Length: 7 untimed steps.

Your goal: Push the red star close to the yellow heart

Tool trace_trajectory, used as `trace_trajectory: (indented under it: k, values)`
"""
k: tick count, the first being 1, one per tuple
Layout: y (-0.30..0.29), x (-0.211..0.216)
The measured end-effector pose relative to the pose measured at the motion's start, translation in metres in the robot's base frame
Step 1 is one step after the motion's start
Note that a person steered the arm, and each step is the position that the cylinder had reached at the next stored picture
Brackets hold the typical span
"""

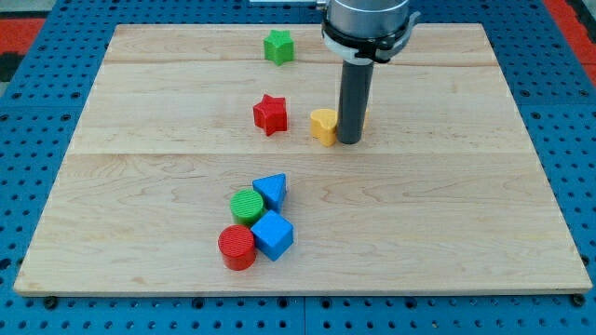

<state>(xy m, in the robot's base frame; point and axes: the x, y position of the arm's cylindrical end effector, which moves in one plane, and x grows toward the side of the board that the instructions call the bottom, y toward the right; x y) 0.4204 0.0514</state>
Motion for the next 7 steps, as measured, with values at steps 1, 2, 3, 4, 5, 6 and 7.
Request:
trace_trajectory:
  k: [1, 2, 3, 4, 5, 6, 7]
  values:
    - [-0.024, 0.000]
    - [-0.029, -0.013]
    - [-0.034, -0.004]
    - [-0.066, 0.018]
    - [-0.134, 0.004]
    - [-0.184, -0.010]
    - [-0.146, -0.041]
